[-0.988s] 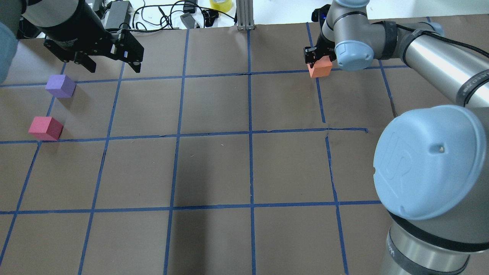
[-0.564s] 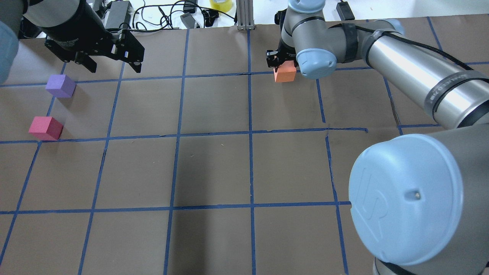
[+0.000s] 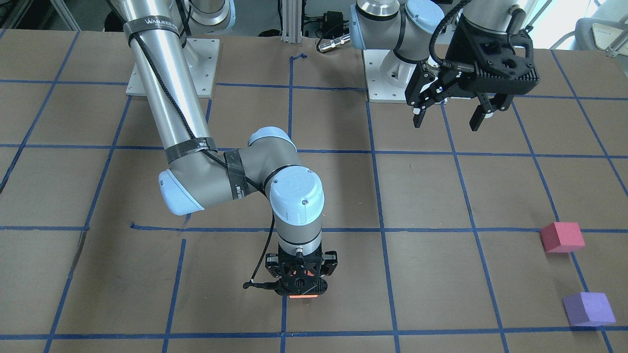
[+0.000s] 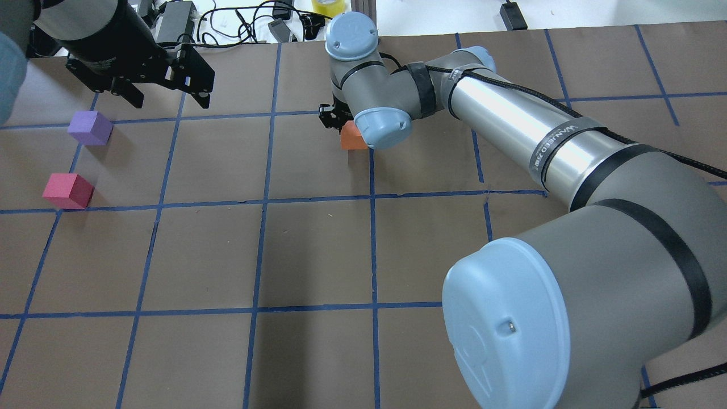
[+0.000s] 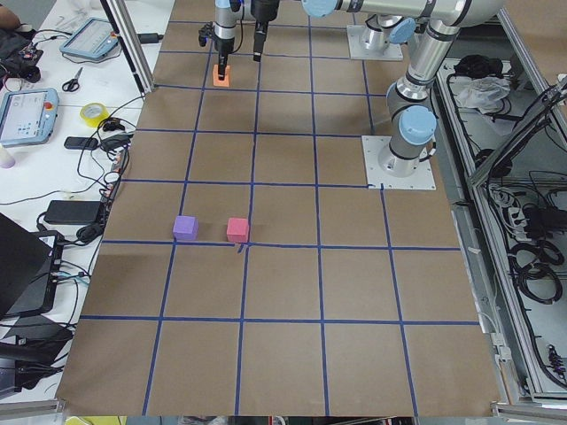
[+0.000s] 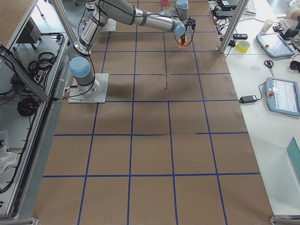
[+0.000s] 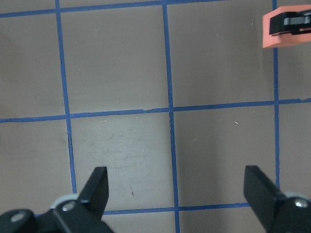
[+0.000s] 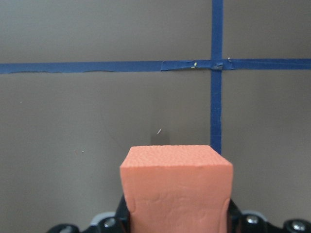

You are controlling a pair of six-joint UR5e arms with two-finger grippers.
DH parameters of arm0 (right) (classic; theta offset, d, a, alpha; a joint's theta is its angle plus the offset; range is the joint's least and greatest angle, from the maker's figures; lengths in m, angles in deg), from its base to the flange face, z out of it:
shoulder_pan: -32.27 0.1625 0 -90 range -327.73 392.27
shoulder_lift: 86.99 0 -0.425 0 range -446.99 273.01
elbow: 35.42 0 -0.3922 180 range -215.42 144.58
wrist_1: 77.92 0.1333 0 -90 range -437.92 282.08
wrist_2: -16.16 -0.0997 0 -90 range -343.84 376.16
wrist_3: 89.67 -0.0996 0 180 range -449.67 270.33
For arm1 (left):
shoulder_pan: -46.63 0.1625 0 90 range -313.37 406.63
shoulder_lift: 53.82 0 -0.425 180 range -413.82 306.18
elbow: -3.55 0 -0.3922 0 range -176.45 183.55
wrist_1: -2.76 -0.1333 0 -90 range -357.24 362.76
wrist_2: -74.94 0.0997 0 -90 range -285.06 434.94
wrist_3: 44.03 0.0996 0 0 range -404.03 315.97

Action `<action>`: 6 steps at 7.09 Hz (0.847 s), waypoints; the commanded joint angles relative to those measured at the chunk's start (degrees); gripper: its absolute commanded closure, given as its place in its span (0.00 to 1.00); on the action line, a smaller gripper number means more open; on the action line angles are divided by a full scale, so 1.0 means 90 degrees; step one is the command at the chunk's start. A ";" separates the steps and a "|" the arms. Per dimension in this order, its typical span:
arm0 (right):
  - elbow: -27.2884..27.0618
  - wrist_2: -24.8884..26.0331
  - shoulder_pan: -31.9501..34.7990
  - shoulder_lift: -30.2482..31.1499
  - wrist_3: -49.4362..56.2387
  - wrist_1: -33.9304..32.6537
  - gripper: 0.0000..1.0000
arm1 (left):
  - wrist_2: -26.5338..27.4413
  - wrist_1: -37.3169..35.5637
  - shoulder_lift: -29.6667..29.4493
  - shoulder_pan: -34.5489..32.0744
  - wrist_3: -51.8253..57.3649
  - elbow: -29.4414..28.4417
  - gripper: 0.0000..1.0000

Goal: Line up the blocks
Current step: 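Carry the orange cube with the right gripper toward the table center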

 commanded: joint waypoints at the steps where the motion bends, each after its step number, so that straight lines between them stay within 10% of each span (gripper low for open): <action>1: -0.0016 0.0073 0.0041 -0.0037 0.0343 0.0454 0.90 | 0.0000 0.0000 0.0000 -0.0001 0.0000 0.0000 0.00; 4: -0.0016 0.0131 0.0041 -0.0046 0.0347 0.0437 0.86 | 0.0000 0.0000 0.0000 -0.0001 -0.0010 0.0000 0.00; 5: -0.0016 0.0131 0.0041 -0.0065 0.0298 0.0408 0.71 | 0.0000 0.0000 0.0000 -0.0001 -0.0010 0.0000 0.00; 6: -0.0026 0.0131 0.0041 -0.0095 0.0278 0.0369 0.32 | 0.0000 0.0000 0.0000 -0.0001 -0.0010 0.0000 0.00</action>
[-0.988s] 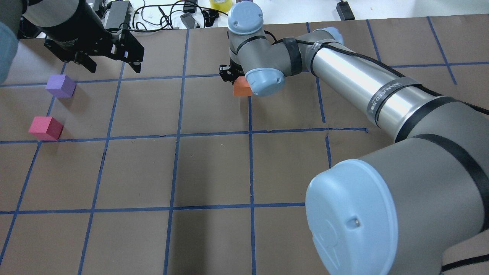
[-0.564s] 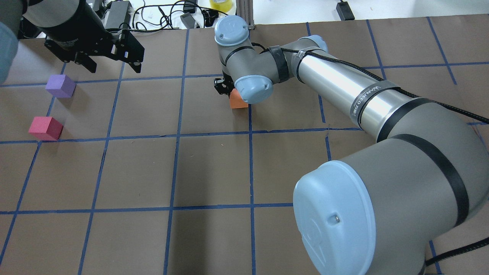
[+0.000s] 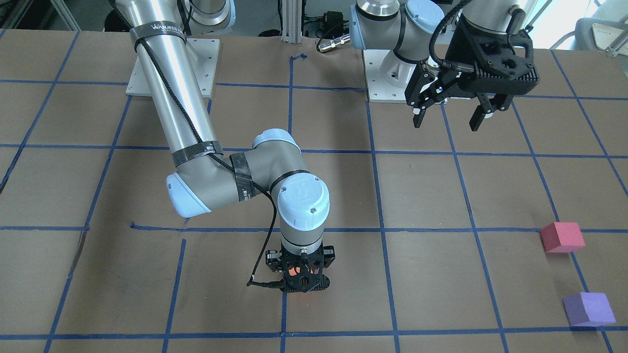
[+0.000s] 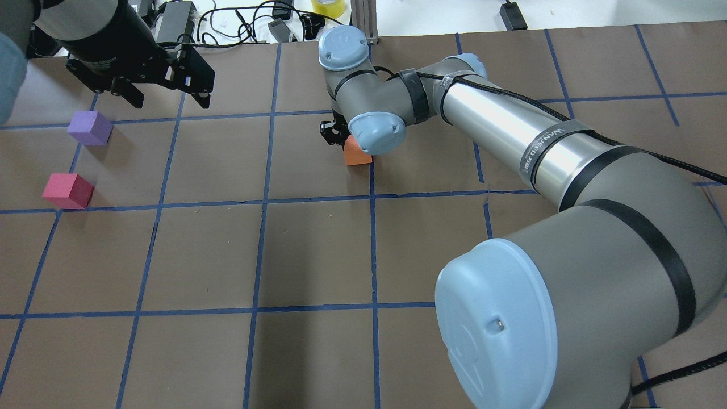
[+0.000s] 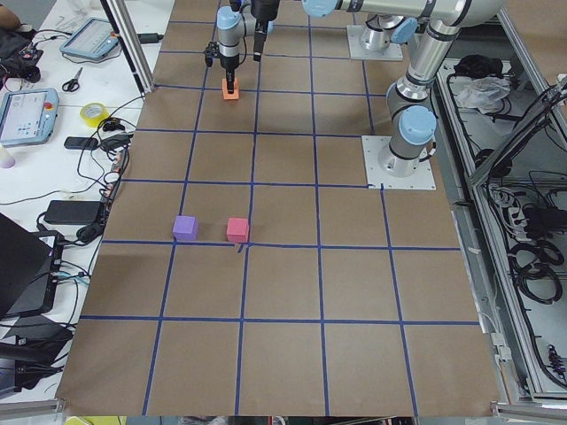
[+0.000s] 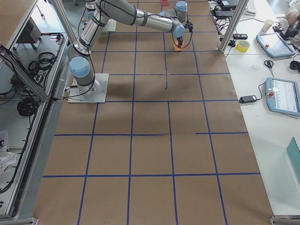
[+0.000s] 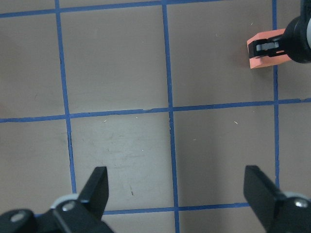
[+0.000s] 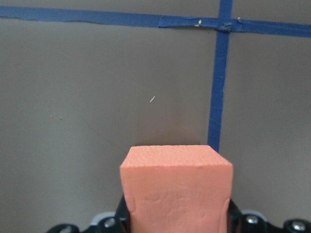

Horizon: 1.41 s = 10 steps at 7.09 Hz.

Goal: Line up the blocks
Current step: 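Carry the orange cube with the right gripper toward the table center, then open the right gripper to release the cube and raise it away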

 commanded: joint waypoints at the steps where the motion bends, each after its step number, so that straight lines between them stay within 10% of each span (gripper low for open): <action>1: -0.0007 0.0002 0.0000 -0.0019 -0.0034 -0.0019 0.00 | 0.0000 0.0000 0.0000 0.0000 0.0000 0.0000 0.00; 4: 0.0120 -0.0085 -0.0232 0.0408 0.0082 0.0466 0.00 | 0.0000 0.0010 0.0010 0.0000 0.0000 0.0000 0.00; 10: -0.0512 -0.0311 -0.1835 0.3315 0.2511 0.3904 0.00 | 0.0567 0.0527 -0.0076 -0.0058 -0.0407 -0.0330 0.00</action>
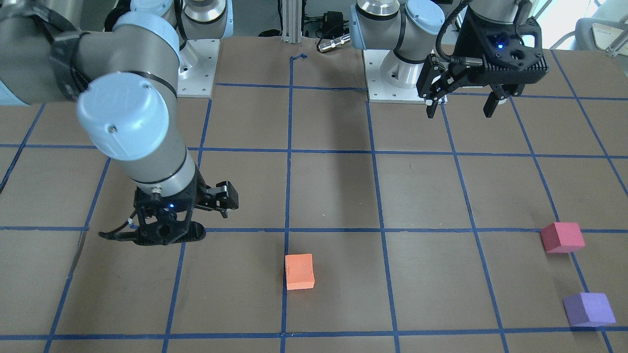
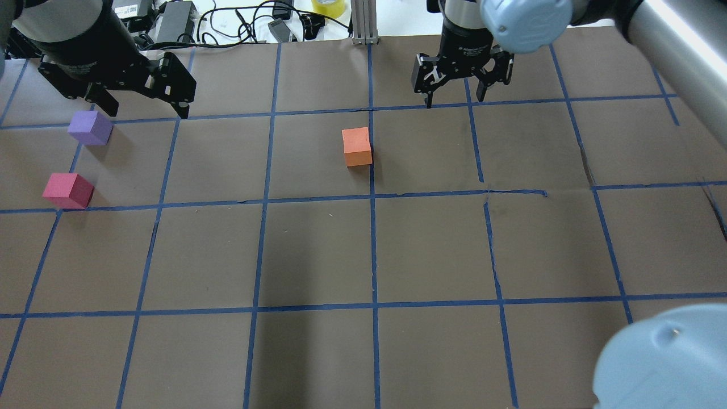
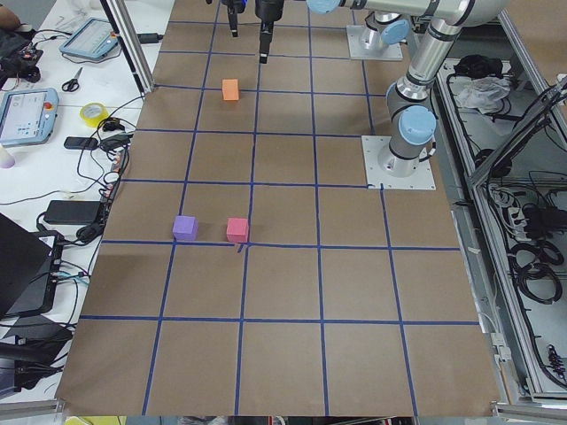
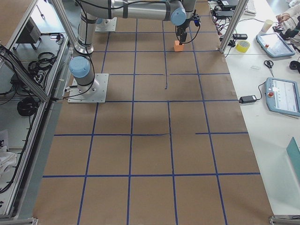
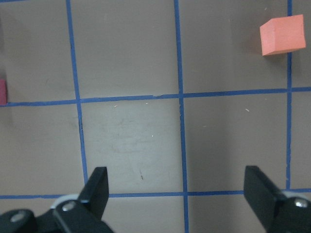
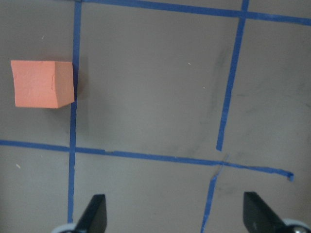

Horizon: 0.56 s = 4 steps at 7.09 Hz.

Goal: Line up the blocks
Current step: 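Open the right gripper to release the cube and raise it away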

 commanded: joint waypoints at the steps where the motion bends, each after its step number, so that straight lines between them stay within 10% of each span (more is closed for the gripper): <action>1: -0.0689 0.0033 -0.0137 0.1285 0.0546 0.0633 0.00 | -0.0292 -0.0003 -0.0419 -0.0052 -0.0441 -0.0328 0.00; 4: -0.1240 0.0297 -0.0137 0.2061 0.0596 0.0654 0.00 | -0.0956 -0.1309 -0.2116 -0.0052 -0.0980 -0.0727 0.00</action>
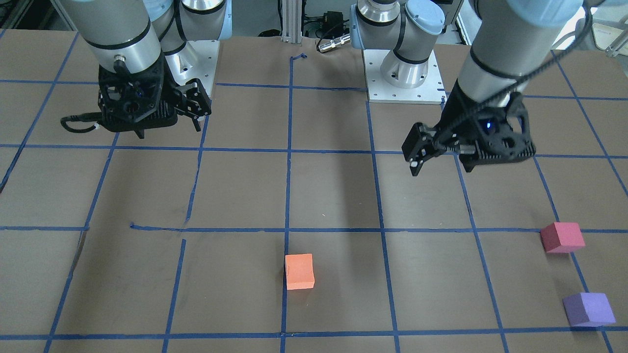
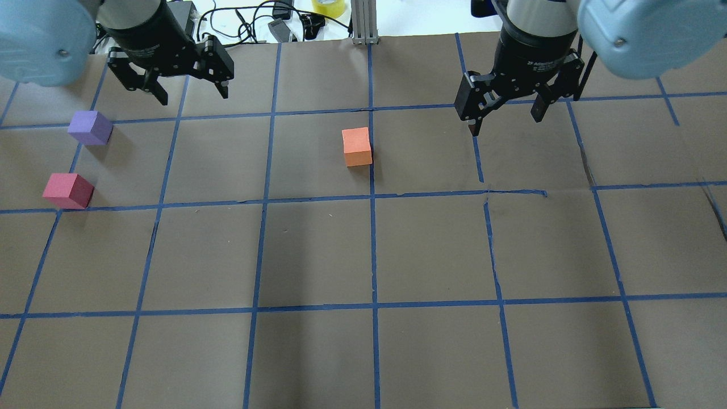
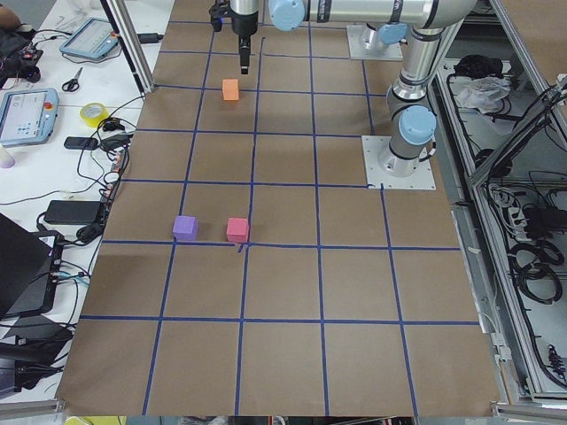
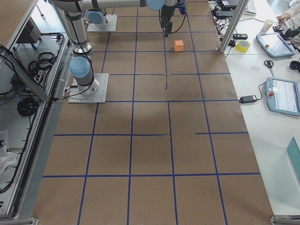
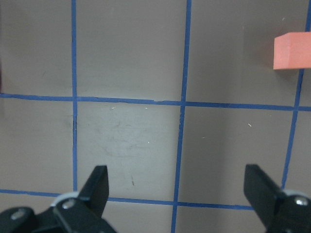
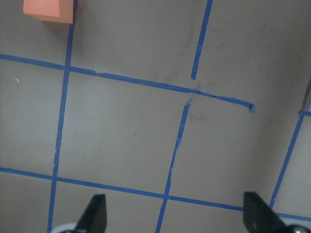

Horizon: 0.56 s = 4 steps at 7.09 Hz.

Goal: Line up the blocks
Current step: 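Open the right gripper to release the cube and raise it away, then reach the left gripper to the orange cube and grasp it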

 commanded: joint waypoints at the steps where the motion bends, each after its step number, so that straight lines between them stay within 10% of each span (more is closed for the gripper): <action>1: -0.0199 0.0169 -0.0003 0.0270 0.0025 0.0122 0.00 | -0.0327 -0.0539 -0.1198 -0.0093 -0.0278 -0.0528 0.00; 4: -0.0472 0.0316 -0.0003 0.0290 0.0015 0.0153 0.00 | -0.0337 -0.1965 -0.2820 -0.0824 -0.1437 -0.1210 0.00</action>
